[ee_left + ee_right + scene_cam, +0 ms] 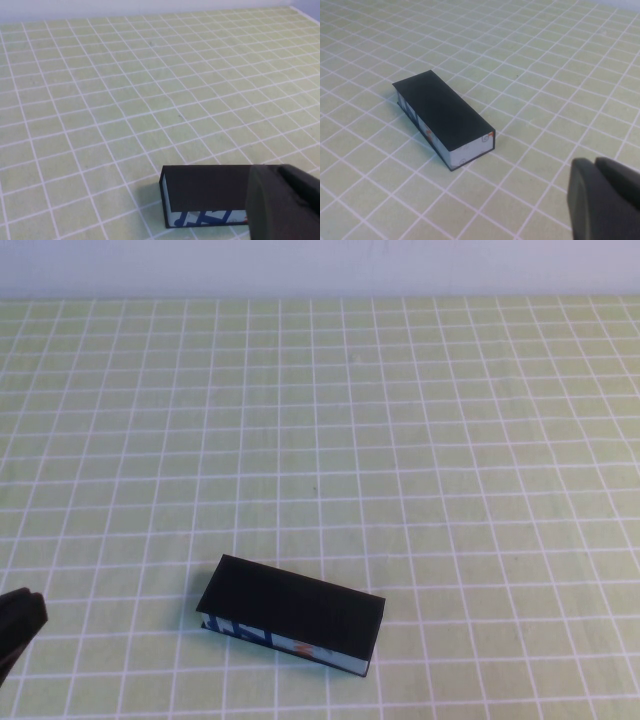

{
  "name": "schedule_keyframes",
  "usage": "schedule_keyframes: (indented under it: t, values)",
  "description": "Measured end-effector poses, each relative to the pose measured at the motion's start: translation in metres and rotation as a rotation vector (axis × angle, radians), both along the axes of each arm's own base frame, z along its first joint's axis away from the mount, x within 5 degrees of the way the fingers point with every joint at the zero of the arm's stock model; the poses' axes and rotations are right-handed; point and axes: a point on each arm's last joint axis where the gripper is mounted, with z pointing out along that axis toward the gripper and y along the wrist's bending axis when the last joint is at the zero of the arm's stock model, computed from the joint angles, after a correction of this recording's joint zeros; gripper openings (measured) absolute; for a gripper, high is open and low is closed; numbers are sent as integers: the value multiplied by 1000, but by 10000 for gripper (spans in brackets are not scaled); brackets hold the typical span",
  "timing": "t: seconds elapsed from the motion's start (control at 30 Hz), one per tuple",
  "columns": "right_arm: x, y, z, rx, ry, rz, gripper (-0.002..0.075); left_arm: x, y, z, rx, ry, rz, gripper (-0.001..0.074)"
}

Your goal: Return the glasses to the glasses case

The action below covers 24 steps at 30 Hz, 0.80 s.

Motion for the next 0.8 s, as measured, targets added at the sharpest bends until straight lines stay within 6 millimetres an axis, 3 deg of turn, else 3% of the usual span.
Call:
schedule_keyframes:
  t: [0.17, 0.33, 0.6, 0.8]
  values:
    - [0, 0, 0, 1, 0, 0, -18, 0, 0, -2, -37, -52, 2, -3]
    - [0, 0, 0, -1, 2, 1, -18, -12, 12, -17, 7, -185, 49, -3]
    - [0, 0, 0, -1, 2, 1, -18, -16, 27, -76, 27, -224, 271, -3]
    - [0, 0, 0, 1, 3, 1, -18, -8, 28, -124, 17, -113, 352, -3]
